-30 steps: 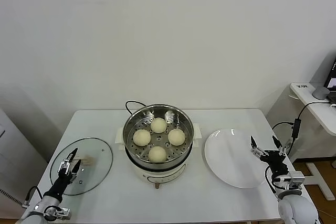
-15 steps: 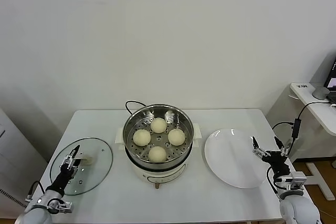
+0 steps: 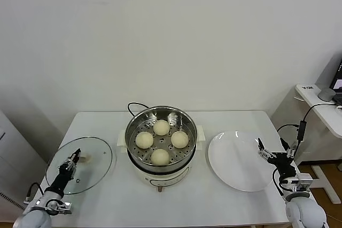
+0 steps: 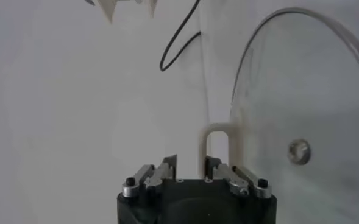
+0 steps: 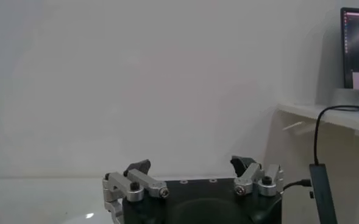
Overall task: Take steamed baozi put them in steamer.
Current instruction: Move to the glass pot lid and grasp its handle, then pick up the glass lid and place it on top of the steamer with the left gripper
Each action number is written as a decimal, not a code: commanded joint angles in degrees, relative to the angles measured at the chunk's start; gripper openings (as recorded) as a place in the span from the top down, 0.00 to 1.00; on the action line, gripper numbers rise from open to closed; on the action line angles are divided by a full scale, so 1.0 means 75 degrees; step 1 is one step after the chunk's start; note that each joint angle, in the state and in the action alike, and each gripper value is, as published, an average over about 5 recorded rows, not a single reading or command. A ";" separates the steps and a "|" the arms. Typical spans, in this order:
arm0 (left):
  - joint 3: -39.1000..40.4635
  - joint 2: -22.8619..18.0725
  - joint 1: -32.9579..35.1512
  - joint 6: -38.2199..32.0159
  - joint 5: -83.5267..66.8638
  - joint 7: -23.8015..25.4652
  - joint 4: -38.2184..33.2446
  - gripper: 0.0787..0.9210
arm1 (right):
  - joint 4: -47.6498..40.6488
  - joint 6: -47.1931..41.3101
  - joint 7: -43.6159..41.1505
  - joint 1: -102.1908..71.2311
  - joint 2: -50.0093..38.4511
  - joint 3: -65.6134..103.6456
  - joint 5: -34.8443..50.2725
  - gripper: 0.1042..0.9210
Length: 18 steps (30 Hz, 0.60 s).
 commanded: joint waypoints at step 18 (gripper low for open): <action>0.0472 0.1180 0.0215 0.3124 -0.2259 0.3200 -0.4776 0.96 | 0.0144 -0.0057 0.0006 0.0121 -0.0203 0.0011 0.0078 0.12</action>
